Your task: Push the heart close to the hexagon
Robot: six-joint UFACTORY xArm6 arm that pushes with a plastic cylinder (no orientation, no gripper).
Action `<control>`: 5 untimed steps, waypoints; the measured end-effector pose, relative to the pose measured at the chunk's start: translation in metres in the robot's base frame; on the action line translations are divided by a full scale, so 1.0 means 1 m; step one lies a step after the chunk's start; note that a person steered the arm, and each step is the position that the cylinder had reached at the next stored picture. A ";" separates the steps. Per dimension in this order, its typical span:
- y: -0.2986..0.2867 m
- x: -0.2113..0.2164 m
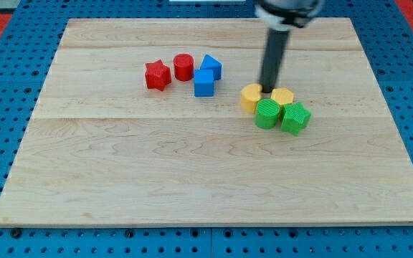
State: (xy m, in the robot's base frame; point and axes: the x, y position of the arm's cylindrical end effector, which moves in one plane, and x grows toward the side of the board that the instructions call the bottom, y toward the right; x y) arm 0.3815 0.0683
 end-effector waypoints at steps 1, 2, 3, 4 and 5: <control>-0.068 -0.003; -0.112 -0.007; -0.105 -0.004; -0.093 0.031; -0.059 0.025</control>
State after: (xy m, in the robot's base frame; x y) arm 0.4067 0.0096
